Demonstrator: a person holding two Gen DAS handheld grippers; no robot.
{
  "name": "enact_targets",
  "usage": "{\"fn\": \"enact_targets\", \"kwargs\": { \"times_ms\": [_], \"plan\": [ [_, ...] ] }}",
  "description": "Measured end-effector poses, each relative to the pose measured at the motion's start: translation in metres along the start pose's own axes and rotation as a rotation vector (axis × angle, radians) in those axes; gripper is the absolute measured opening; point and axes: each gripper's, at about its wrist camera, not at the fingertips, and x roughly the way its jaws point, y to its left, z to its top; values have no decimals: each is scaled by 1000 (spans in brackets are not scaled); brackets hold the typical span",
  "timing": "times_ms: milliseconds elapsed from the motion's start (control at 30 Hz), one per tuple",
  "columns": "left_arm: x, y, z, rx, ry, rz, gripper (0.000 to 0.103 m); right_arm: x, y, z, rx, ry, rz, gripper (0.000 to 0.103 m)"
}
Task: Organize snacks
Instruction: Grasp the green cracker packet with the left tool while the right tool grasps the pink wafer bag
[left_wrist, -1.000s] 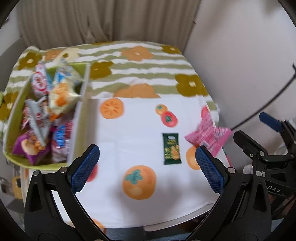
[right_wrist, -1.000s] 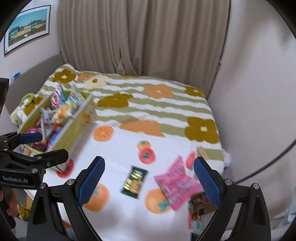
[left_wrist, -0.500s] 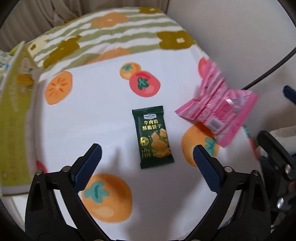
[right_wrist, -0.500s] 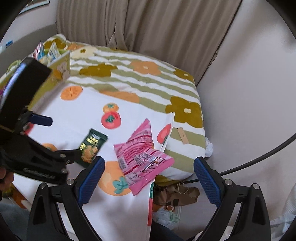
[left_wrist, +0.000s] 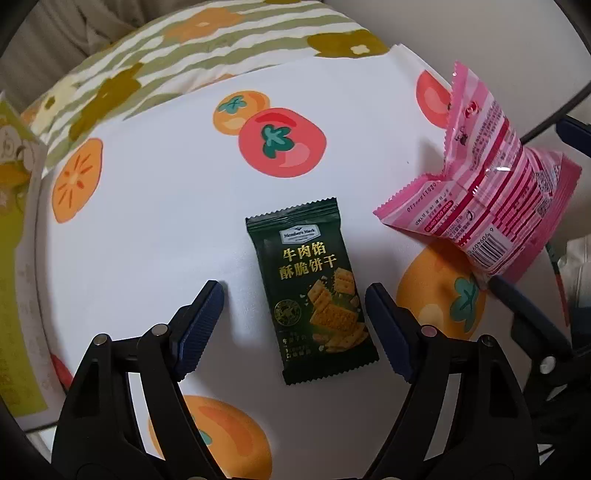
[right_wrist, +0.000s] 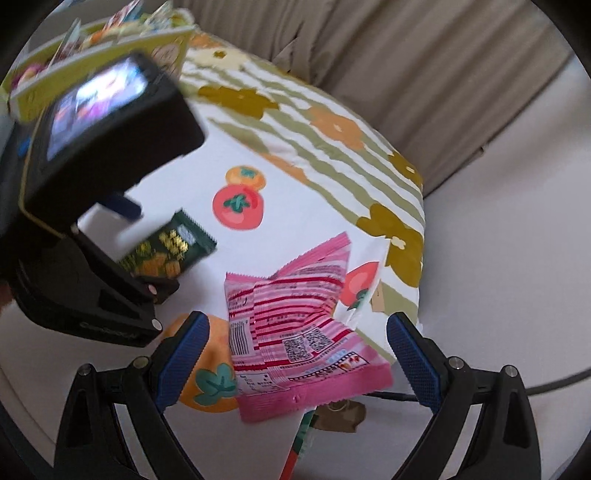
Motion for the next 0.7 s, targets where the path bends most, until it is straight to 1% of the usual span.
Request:
{"fn": "enact_targets", "kwargs": {
  "times_ms": [67,100,167,233,300,333,433,533,567,600,667,700],
  "plan": [
    [0,-4,-1,32,3,20,76,5,3,-2,-20,7,10,96],
    [0,-5,-2,46,1,25,74,6,4,-3,-27,10,20,96],
    [-2,-2,-2,53,5,20,66,12,6,-4,-48,16,24,96],
    [-5,6,0,42,14,11,52,17,9,-4,-70,26,29,96],
    [-6,13,1,32,18,-10,46,24,10,-4,-87,36,32,96],
    [-7,16,0,31,20,-20,45,26,10,-4,-93,38,37,96],
    [-8,22,0,26,24,-8,45,35,11,-2,-99,57,47,96],
    [-8,27,0,24,25,-12,45,43,8,1,-83,74,69,95],
    [-7,27,0,31,26,-9,45,46,7,2,-69,82,86,92],
    [-6,26,1,41,27,-1,45,48,5,3,-53,88,103,86],
    [-5,25,3,52,27,11,46,52,4,6,-28,96,135,82],
    [-5,25,4,53,26,15,46,52,4,7,-19,95,147,77]
  ]
}}
